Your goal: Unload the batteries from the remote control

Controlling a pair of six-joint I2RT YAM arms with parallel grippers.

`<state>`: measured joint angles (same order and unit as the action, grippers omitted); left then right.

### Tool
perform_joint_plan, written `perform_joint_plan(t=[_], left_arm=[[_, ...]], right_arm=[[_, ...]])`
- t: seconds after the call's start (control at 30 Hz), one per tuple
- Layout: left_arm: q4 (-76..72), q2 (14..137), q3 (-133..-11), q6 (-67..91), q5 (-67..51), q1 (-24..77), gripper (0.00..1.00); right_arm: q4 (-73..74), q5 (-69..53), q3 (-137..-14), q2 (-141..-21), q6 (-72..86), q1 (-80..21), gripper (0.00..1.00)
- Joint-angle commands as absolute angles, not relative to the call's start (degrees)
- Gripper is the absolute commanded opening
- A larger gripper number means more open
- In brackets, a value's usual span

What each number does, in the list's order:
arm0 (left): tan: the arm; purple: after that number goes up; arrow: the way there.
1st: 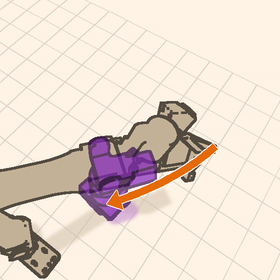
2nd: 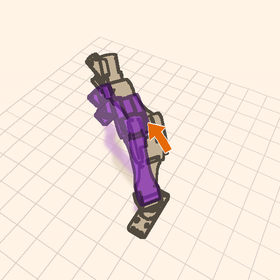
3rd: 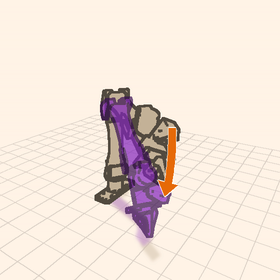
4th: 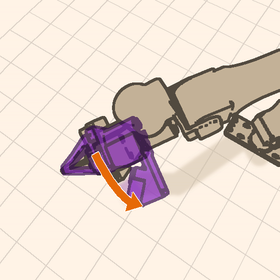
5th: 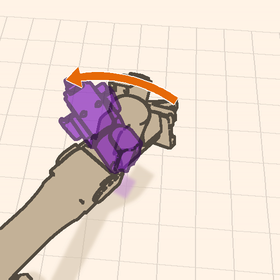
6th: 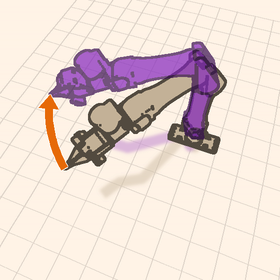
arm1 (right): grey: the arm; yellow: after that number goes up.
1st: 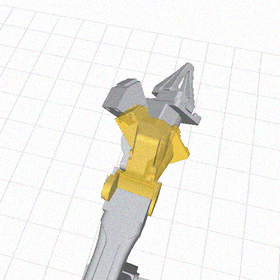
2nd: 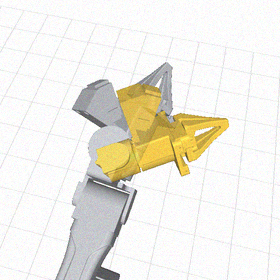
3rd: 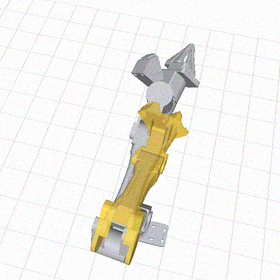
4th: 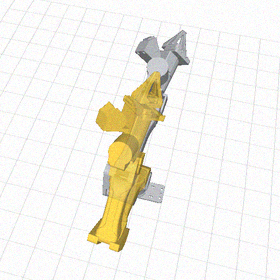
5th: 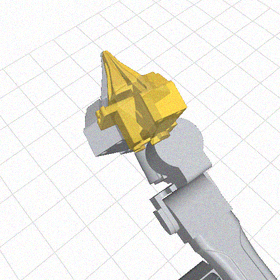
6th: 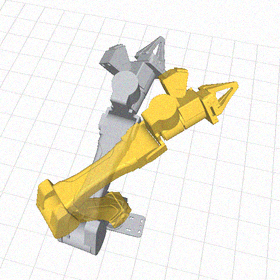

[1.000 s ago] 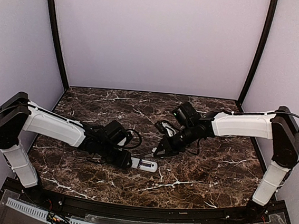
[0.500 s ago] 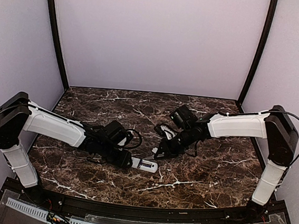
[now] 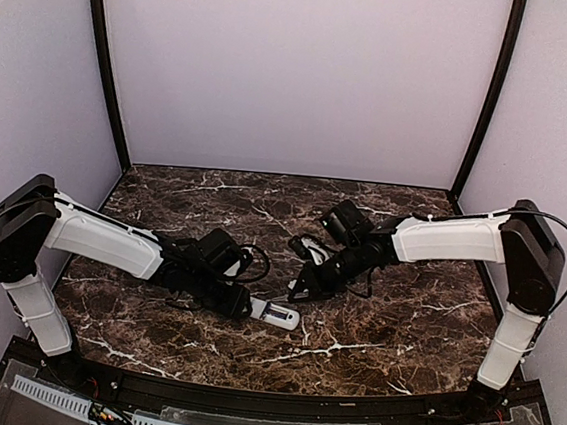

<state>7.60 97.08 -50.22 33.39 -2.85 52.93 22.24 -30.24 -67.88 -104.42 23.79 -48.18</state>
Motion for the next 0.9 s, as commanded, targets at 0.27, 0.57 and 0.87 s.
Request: perform_joint_plan(t=[0.27,0.57,0.87], left_arm=[[7.78,98.68,-49.62,33.29,-4.34,53.88,0.49],[7.58,98.63,-49.49,33.35,-4.54,53.79,0.49],[8.37,97.73,-49.35,33.29,-4.58,53.82,0.49]], right_arm=[[23.45,-32.17,-67.49,-102.23,22.98,-50.63,0.0],[23.53,-32.86,-66.64,-100.86,23.55,-51.23,0.0],[25.69,-30.19,-66.88,-98.24,23.41,-51.23,0.0]])
